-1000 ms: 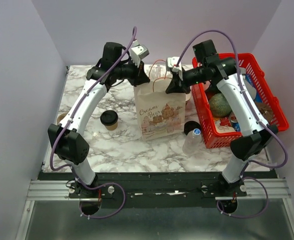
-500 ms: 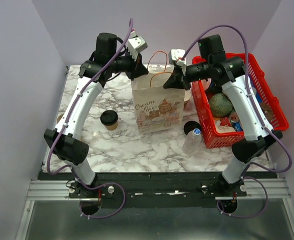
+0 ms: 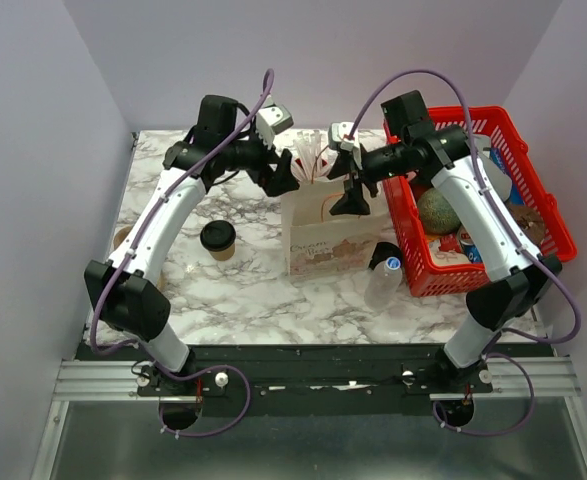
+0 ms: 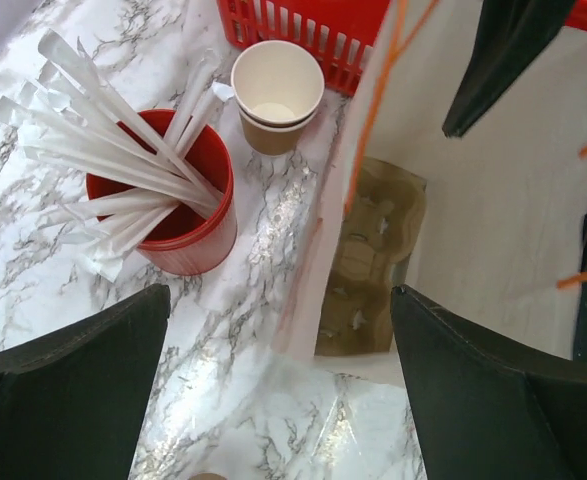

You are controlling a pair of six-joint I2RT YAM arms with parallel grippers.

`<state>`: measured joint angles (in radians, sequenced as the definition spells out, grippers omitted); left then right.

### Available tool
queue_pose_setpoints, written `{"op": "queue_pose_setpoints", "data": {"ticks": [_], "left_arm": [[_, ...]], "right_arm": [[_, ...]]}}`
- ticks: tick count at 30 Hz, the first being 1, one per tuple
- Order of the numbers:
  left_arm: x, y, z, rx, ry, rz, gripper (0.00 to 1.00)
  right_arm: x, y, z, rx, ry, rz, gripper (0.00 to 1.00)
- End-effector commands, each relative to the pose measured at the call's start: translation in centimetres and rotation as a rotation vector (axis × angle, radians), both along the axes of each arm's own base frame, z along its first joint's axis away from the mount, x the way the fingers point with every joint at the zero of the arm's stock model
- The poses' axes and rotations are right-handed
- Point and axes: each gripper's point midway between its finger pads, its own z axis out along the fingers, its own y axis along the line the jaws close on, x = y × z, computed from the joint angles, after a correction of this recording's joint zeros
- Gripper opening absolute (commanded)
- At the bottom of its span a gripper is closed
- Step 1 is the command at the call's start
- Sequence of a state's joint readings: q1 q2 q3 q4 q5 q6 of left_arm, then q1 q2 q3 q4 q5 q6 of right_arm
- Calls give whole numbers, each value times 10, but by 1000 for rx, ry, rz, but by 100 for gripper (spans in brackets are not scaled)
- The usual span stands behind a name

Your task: Pack the takeout coffee

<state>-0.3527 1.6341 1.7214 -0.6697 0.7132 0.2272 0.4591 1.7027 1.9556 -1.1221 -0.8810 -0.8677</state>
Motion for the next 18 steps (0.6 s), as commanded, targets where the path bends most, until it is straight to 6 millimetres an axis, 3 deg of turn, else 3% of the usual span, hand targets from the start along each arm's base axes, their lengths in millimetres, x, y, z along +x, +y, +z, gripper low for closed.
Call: {"op": "queue_pose_setpoints", "data": {"ticks": [1,3,10,16,18], "left_arm": [[-13,3,39,-51,-126,-26,99],[-15,0,42,-61,-120,-52,99],[-15,-19,23,-81,-53,-132,94],[-12,-36,8,-84,1,-189,86],[-13,-40,5,-83,3,-202,81]], "right_arm": [[-8,-9,20,-2,-104,1,92],[-11,-12,15,-24,-97,5,92],[-20,-18,9,-48,-92,16,91],[-23,-16,40,21,-146,-6,91],[-24,-15,60,63,-189,-15,91]]}}
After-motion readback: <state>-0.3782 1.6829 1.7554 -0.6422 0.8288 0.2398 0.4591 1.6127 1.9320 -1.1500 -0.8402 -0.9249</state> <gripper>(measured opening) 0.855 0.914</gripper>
